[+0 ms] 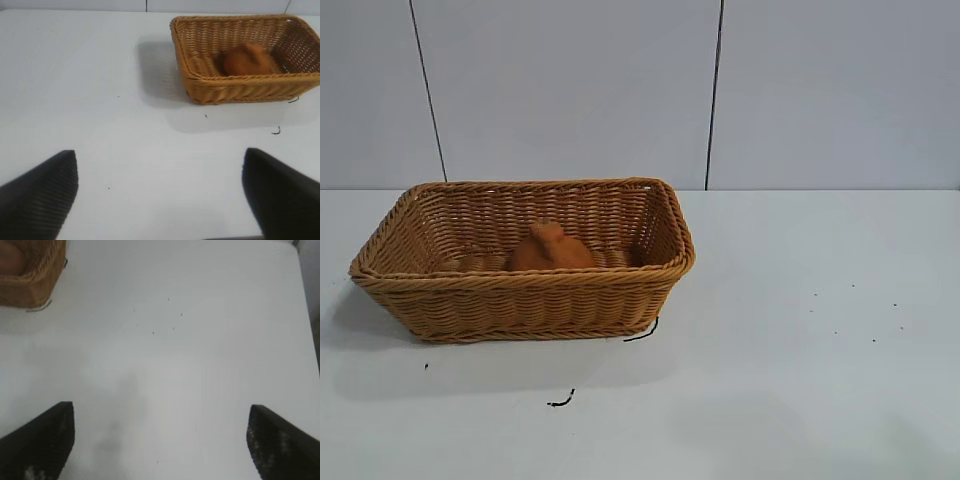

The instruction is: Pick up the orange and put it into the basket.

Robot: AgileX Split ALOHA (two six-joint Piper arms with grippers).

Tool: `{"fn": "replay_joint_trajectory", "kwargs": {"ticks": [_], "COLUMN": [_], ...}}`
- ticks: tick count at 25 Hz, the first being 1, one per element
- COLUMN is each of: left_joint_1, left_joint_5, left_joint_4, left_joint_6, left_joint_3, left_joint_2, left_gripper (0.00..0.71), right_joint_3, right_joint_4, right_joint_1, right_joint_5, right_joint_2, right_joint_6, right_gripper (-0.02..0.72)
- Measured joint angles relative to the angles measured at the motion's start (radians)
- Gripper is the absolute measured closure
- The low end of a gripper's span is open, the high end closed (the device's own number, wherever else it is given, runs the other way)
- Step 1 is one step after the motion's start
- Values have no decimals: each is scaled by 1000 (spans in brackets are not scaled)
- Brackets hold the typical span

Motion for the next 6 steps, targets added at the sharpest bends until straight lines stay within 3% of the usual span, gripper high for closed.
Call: {"fn": "replay_joint_trajectory", "kwargs": {"ticks": [6], "left_joint_1": [0], "left_joint_5": [-1], "left_joint_4": [0], "left_joint_6": [0], "left_joint_3": [0], "left_joint_2": [0], "left_gripper": [71], "right_joint_3": [0], "right_joint_4": [3], "right_joint_1": [0], "right_joint_5": [0], "right_joint_2": [-1], "right_joint_6": [0], "right_gripper": [41]}}
